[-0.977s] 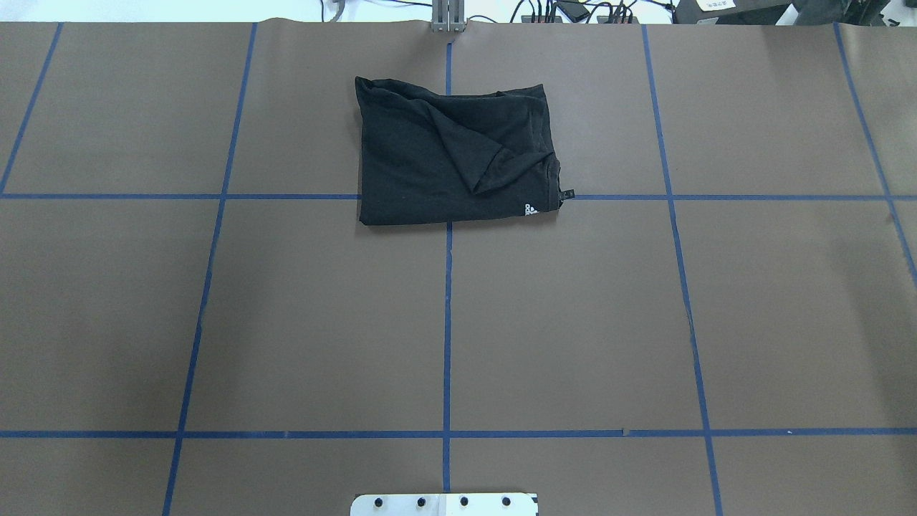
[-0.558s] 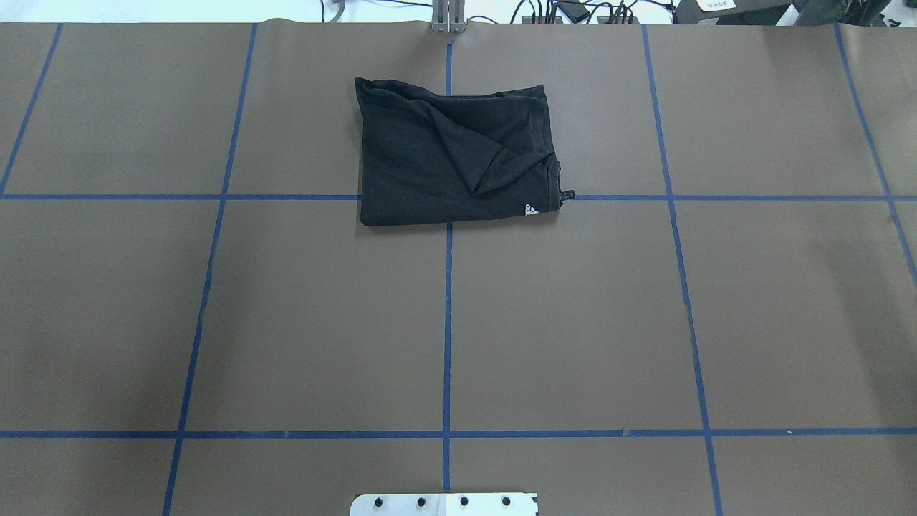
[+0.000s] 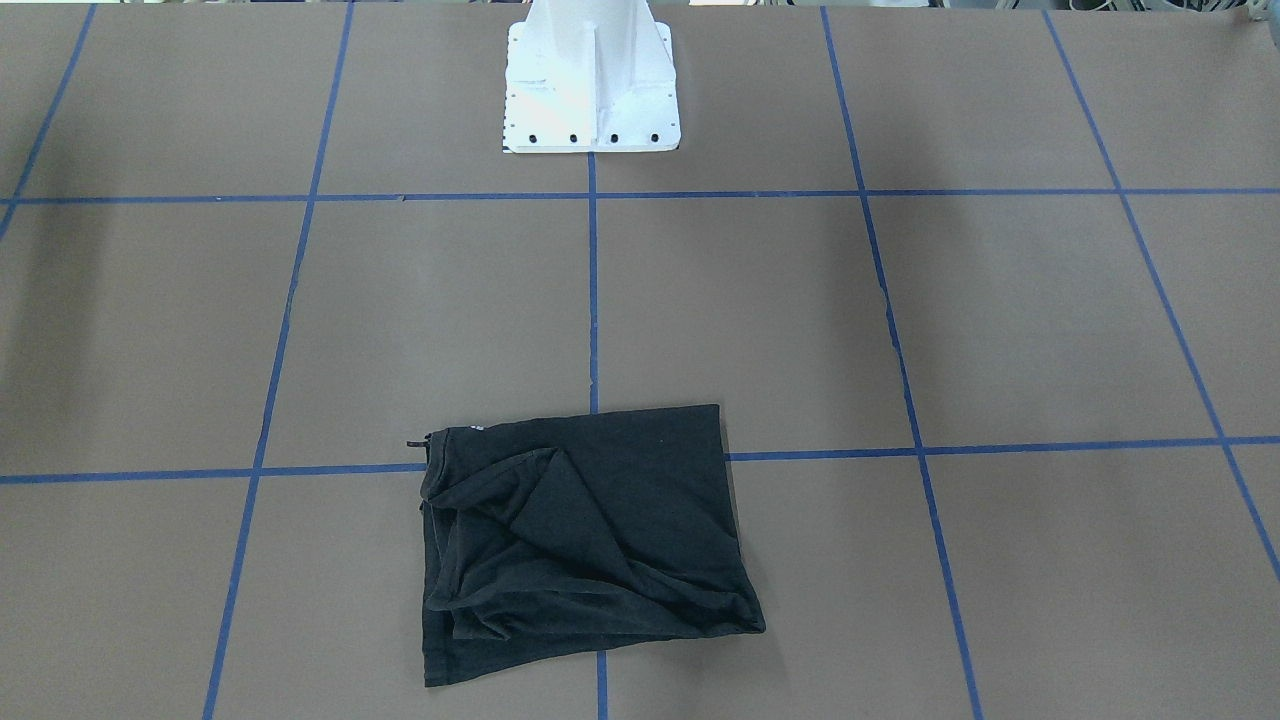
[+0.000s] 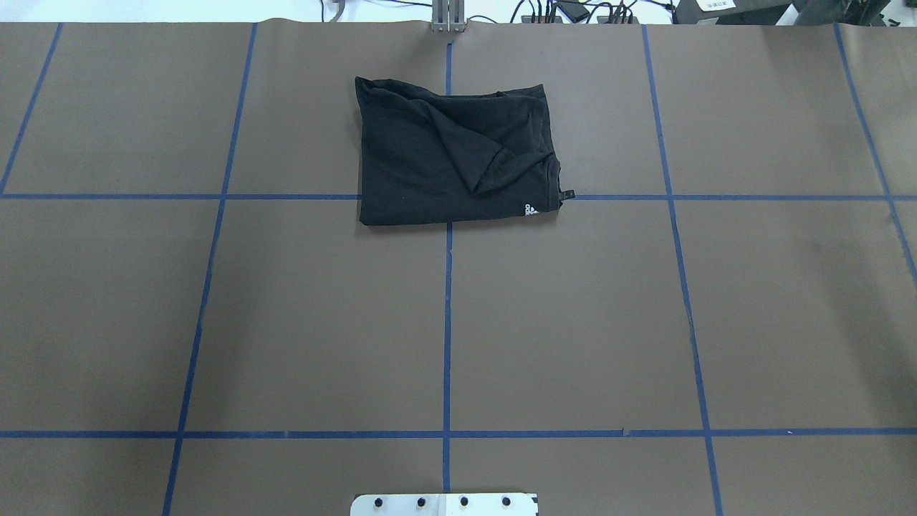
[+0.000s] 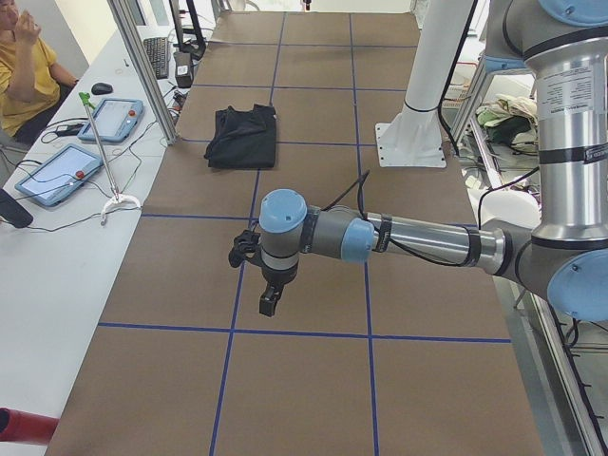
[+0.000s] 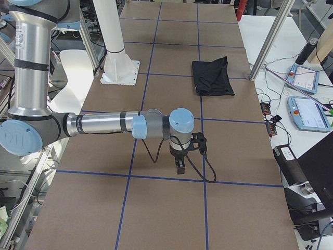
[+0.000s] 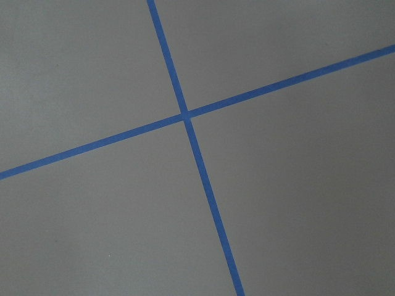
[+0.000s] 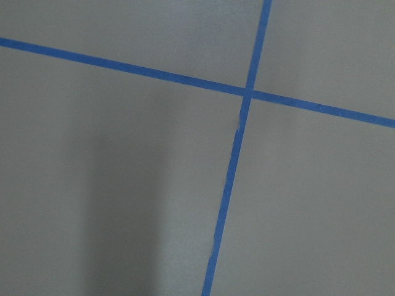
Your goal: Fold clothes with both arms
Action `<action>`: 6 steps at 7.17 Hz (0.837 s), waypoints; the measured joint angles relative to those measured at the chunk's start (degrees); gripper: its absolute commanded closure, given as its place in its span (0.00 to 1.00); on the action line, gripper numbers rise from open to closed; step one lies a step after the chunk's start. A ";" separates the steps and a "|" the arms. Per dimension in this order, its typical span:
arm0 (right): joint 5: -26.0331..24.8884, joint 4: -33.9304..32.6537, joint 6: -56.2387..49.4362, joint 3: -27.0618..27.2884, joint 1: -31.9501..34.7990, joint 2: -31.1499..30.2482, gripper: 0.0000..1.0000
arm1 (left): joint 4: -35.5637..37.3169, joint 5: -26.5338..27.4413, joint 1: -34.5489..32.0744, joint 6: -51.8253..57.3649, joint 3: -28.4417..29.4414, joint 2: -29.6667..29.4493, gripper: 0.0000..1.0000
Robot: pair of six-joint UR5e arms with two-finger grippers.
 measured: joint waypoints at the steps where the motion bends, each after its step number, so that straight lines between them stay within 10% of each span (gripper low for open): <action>1: -0.06 0.00 -0.02 0.01 -0.29 0.03 0.00 | -0.05 0.04 -0.06 0.15 0.11 0.99 0.00; 6: -0.12 0.18 -0.34 -0.11 -0.44 -0.07 0.00 | 0.13 0.13 -0.08 -0.26 0.58 2.24 0.00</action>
